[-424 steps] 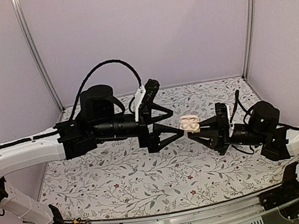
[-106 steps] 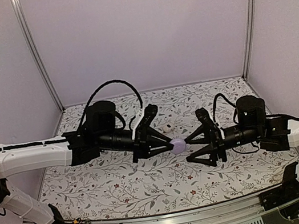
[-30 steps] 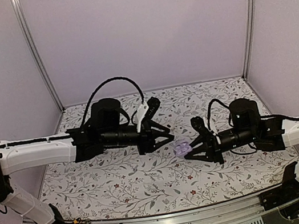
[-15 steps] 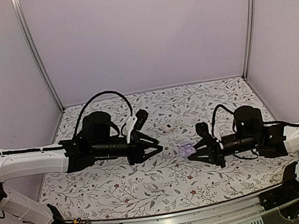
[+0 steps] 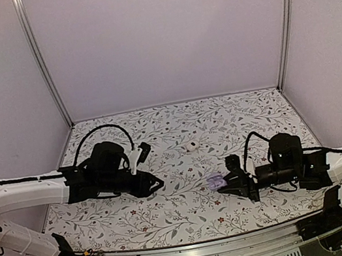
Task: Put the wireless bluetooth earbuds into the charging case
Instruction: Adjust the right earbud at the center of the board.
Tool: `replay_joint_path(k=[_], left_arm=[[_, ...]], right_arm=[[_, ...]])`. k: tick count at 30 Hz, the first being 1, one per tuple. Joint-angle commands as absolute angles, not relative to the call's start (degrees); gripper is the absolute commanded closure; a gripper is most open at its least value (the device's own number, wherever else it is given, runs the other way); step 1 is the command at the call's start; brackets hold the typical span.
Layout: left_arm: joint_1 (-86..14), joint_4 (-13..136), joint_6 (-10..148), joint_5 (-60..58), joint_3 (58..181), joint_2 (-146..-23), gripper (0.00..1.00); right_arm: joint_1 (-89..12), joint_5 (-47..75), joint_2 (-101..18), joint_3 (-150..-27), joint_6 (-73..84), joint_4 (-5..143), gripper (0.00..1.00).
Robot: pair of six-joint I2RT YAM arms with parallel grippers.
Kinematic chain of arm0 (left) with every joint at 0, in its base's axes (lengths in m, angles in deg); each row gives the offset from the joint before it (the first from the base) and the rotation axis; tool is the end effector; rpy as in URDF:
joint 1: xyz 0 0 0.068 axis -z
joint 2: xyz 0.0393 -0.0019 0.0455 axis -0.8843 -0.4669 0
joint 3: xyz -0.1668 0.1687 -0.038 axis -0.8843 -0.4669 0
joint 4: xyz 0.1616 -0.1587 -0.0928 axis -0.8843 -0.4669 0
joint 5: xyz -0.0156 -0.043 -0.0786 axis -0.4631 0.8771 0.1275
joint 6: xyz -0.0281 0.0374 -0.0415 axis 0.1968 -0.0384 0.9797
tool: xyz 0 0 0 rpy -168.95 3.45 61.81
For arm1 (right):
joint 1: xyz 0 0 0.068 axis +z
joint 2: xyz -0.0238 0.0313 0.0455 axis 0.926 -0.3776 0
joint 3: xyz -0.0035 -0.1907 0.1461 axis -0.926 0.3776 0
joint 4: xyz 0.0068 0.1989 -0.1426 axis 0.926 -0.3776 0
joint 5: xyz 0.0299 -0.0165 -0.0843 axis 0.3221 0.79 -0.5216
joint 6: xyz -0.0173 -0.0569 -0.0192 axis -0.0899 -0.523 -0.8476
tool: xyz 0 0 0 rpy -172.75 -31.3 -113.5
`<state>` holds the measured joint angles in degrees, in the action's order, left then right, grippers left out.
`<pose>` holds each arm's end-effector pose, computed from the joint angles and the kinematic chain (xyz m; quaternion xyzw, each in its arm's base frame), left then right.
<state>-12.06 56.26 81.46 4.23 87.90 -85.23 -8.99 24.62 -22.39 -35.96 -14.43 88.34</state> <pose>0.1697 -0.2198 0.1792 0.2468 0.8610 -0.3445 0.2811 0.1109 0.2117 0.1817 -0.5480 0.5988 0.3387 0.4758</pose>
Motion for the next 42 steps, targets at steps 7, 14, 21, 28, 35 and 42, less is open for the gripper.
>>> replay_joint_path(k=[7,14,21,28,35,42], left_arm=[[-14.5,48.7,89.8,-5.0,82.4,-84.4,0.62],[-15.0,54.2,90.6,-6.0,81.9,-89.0,0.64],[-18.3,54.7,88.9,-4.7,84.1,-91.9,0.64],[-16.8,54.0,86.7,-4.7,85.6,-96.8,0.59],[-15.2,51.4,85.4,-8.8,89.2,-102.5,0.61],[-14.3,50.1,85.3,-12.8,90.6,-104.8,0.63]], right_arm=[[-8.8,24.6,-23.8,-34.9,-14.6,92.1,1.00],[-8.8,23.6,-22.8,-34.4,-14.1,92.1,1.00],[-8.7,22.9,-23.4,-34.6,-14.0,92.1,1.00],[-8.8,22.3,-23.1,-34.4,-13.6,92.4,1.00],[-8.8,22.0,-23.1,-34.2,-13.5,92.5,1.00],[-8.9,21.3,-23.0,-34.1,-13.3,92.5,1.00]])
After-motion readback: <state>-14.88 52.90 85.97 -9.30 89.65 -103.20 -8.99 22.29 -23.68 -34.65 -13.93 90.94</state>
